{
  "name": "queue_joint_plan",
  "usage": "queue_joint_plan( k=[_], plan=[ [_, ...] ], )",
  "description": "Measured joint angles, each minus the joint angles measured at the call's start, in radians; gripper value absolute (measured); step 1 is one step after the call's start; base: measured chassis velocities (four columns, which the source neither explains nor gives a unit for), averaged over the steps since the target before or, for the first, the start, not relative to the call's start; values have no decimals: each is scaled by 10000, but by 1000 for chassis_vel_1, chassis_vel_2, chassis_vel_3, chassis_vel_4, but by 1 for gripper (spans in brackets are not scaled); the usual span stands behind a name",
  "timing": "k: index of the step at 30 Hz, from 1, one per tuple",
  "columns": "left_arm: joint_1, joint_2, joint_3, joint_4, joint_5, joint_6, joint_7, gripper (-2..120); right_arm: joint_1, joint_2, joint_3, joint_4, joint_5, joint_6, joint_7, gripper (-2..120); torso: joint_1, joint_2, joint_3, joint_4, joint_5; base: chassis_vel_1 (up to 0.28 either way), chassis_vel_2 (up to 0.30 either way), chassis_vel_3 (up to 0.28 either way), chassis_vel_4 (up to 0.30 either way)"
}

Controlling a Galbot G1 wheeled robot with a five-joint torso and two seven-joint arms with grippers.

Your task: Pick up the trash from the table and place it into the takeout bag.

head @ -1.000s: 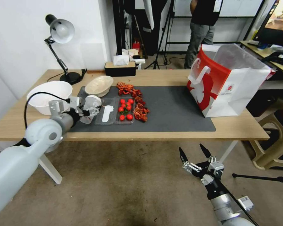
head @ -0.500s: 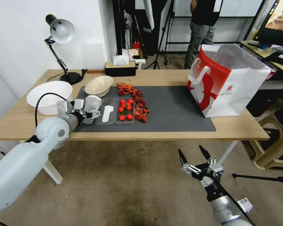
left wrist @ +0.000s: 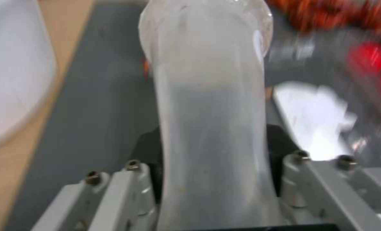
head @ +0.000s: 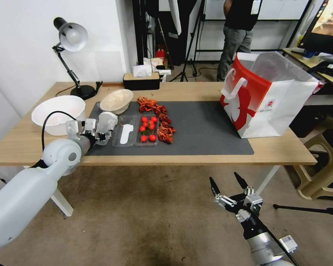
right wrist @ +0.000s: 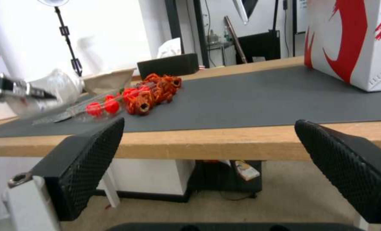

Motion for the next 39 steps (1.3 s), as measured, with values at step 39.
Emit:
queue_joint_plan(
  k=[39],
  plan=[
    [-9732,-6566,6320,4518,-188,-1358,1738,1,-310,507,231,195,-509,-102,85,100,1,1,1,1,7,0,0,0,0]
  ],
)
